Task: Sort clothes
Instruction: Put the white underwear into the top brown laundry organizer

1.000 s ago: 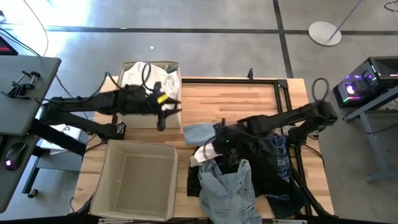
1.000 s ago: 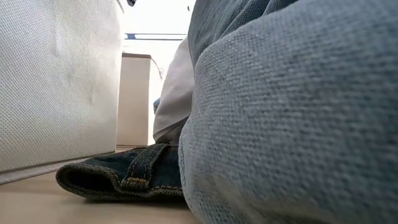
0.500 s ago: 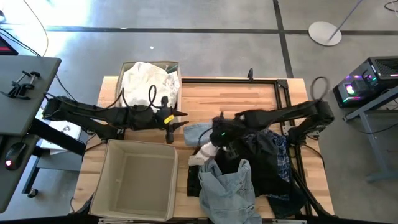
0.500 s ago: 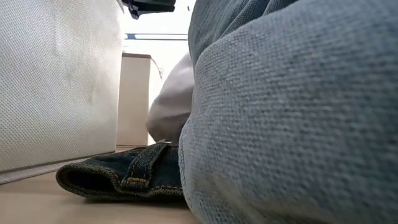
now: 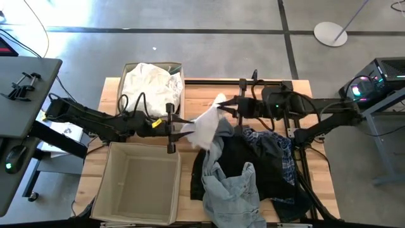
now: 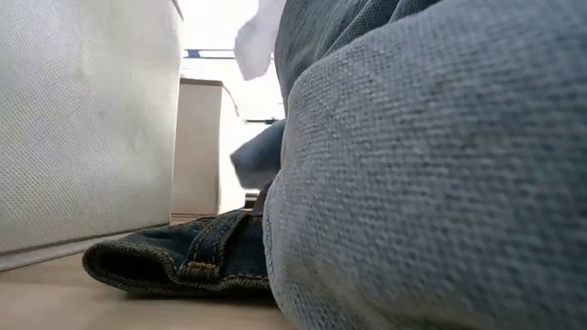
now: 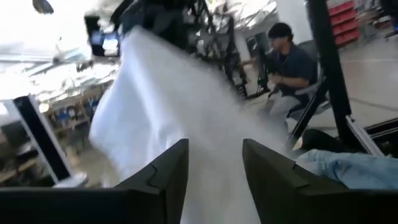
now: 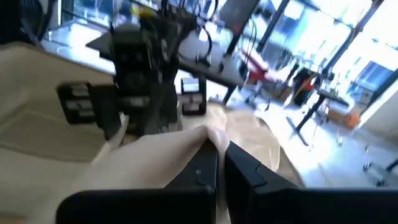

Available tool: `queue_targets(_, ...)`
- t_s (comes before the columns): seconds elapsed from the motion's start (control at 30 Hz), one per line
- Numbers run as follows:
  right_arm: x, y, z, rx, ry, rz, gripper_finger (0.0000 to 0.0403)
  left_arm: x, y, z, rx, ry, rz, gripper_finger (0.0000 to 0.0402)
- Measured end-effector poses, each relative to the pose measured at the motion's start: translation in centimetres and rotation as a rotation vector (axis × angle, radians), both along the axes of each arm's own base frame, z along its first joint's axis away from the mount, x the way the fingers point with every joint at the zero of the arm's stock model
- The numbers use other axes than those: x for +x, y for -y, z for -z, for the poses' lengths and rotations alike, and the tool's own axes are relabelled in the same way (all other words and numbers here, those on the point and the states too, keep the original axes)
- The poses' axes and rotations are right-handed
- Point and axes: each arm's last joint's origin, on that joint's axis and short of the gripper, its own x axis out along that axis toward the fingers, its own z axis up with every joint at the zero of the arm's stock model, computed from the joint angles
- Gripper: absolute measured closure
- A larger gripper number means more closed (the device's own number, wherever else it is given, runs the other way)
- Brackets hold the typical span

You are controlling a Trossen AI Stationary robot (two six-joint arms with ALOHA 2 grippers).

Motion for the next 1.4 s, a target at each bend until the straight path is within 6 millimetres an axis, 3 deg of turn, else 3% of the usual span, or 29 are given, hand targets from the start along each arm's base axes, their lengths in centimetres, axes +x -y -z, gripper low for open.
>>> queue_targets(0.17,1.9,0.9,2.5,0.075,-0.136,-0.004,0.0402,0.9,-0.2,0.7,-0.014,0.0,-0.003,0.0208)
queue_targets(0.4,5.7,0.6,5.8,0.123,-0.204,-0.127,0.0402,2.6,-2.0,2.4,-0.102,-0.018,-0.067,0.0122)
queue_targets(0.63,7.2,0.3,6.3,0.14,-0.152,-0.216,0.0402,3.9,-3.4,4.1,-0.181,-0.047,-0.149,0.0114)
queue_targets(0.8,7.1,0.3,6.0,0.14,-0.139,-0.221,0.0402,4.2,-3.4,4.7,-0.175,-0.076,-0.112,0.0163)
queue_targets(1.07,5.4,0.3,4.3,0.14,-0.101,-0.216,0.0402,4.1,-3.3,4.8,-0.156,-0.111,-0.069,0.0372)
queue_targets(1.1,5.0,0.3,4.0,0.144,-0.101,-0.215,0.0402,4.1,-3.3,4.8,-0.153,-0.11,-0.059,0.0385)
queue_targets(1.4,0.1,0.6,2.7,0.324,-0.234,-0.136,0.04,4.7,-3.3,2.2,-0.125,-0.138,-0.058,0.0397)
